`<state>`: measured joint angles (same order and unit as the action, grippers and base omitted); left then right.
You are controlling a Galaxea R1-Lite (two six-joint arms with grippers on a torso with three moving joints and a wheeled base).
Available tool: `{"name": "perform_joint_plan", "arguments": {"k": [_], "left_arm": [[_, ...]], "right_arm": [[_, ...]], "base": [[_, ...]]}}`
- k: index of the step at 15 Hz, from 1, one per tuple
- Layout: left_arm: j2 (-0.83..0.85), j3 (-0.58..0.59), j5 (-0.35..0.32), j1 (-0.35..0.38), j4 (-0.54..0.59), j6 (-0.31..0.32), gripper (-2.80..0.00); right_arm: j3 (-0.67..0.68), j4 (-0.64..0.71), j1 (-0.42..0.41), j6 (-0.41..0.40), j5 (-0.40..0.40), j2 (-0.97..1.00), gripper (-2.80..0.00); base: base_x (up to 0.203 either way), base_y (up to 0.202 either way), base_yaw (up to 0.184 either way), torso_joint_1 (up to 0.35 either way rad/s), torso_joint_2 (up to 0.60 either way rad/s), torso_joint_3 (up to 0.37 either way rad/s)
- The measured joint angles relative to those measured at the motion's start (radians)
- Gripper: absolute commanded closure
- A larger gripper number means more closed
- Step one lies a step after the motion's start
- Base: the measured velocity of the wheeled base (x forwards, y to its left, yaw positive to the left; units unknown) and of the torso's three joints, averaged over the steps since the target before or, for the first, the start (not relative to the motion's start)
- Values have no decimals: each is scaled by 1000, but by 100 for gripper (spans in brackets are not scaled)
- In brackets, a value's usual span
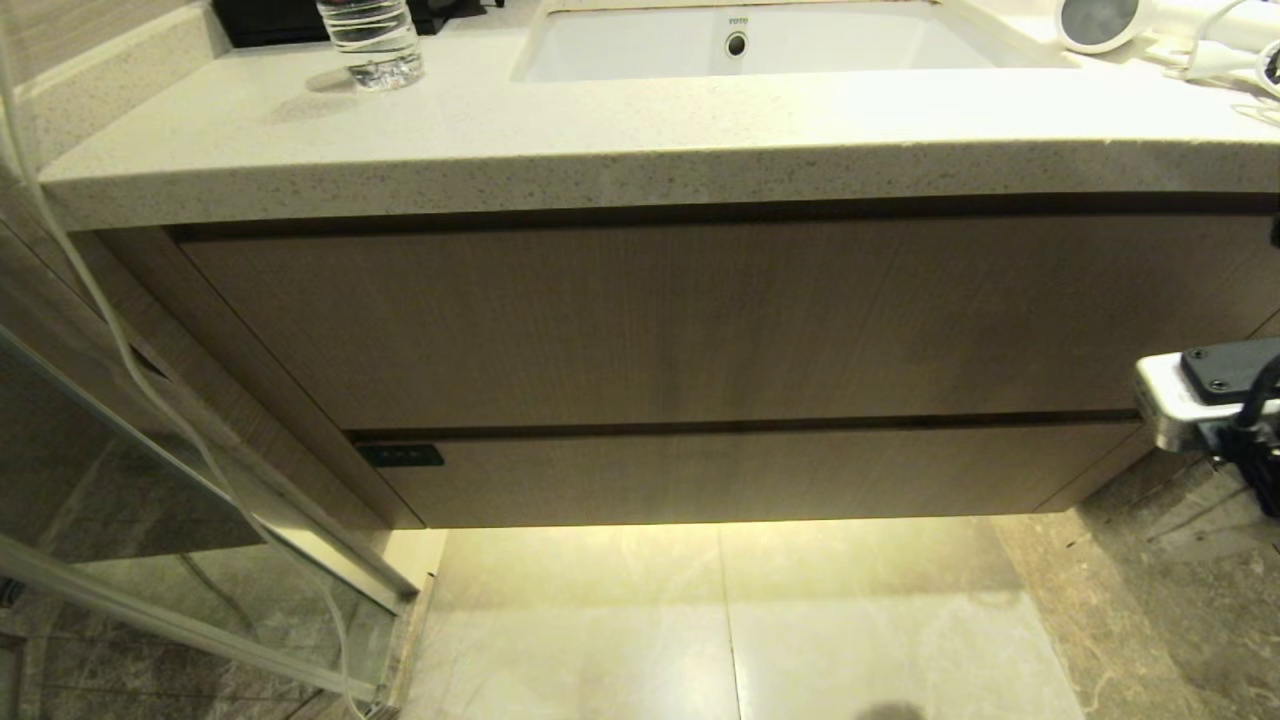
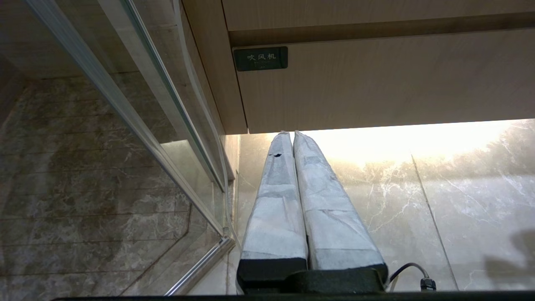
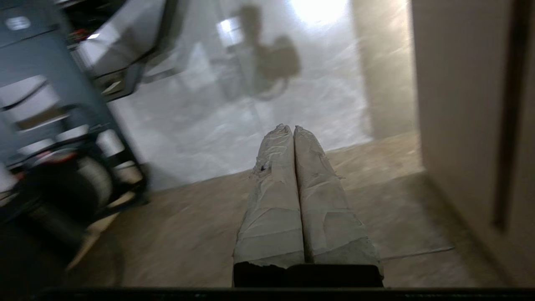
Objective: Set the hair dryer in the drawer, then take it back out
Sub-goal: Pull open the drawer
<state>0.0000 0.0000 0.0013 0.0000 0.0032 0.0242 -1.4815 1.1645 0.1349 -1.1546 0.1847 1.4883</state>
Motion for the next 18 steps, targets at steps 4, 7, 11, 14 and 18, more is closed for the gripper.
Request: {"name": "perform_joint_plan", "arguments": {"k": [4, 7, 11, 14, 18], "left_arm": [[0, 0, 0, 0, 0, 0, 0], [0, 0, 0, 0, 0, 0, 0], [0, 0, 0, 0, 0, 0, 0], [0, 0, 0, 0, 0, 0, 0], [0, 0, 0, 0, 0, 0, 0]], "right_arm": [[143, -336, 40, -78, 74, 64, 0], [251, -582, 93, -101, 197, 105, 0], [284, -726, 111, -164, 268, 198, 0], [284, -756, 113, -242, 283, 263, 0], [285, -873, 113, -253, 280, 337, 0]], "base": [[0, 0, 0, 0, 0, 0], [0, 0, 0, 0, 0, 0], [0, 0, 0, 0, 0, 0], [0, 0, 0, 0, 0, 0], [0, 0, 0, 0, 0, 0]]}}
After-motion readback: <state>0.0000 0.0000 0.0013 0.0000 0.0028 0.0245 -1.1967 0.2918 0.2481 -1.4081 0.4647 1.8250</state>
